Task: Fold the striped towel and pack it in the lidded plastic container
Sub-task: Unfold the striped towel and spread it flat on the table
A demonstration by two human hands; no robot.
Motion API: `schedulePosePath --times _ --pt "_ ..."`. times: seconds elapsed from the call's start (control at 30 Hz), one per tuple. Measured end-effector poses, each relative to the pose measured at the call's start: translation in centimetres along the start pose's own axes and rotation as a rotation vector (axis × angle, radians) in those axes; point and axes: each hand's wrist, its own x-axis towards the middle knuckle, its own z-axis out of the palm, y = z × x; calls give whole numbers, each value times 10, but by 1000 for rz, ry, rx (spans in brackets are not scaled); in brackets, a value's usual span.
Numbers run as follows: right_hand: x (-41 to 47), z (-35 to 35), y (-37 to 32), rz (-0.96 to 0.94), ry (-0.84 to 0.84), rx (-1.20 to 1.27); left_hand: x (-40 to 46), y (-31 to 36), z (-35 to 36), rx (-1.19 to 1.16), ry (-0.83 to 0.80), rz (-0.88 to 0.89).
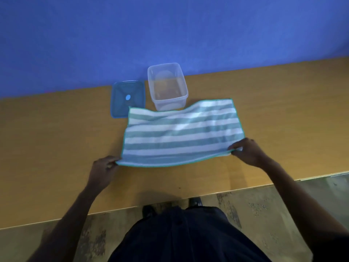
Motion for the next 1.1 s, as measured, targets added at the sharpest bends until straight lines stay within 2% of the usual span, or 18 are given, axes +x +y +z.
schedulePosePath --times 0.1,0.27,0.4,0.43,0.5,0.6,0.73,0.93,1.1 --pt "-9 20 6 70 -128 -3 -17 -8 10 71 -55 -8" --pt "-21 24 5 90 -143 -10 -38 -11 19 159 -71 -30" --pt "-26 15 -4 110 -281 -90 -45 -7 21 211 -54 -14" --pt "-27 14 -7 120 -263 -66 -44 -5 22 237 -33 6" --pt "-27 18 -13 67 -123 -31 -40 2 21 270 25 44" --pt "-20 32 -22 -43 34 -125 -26 19 23 275 81 85" --pt "-11 60 -22 20 -10 -239 -4 37 41 267 12 173" --pt "-15 95 -8 61 -11 -279 -3 17 72 445 -245 79" --pt "-18 99 7 40 57 -294 -25 -2 75 504 -174 83"
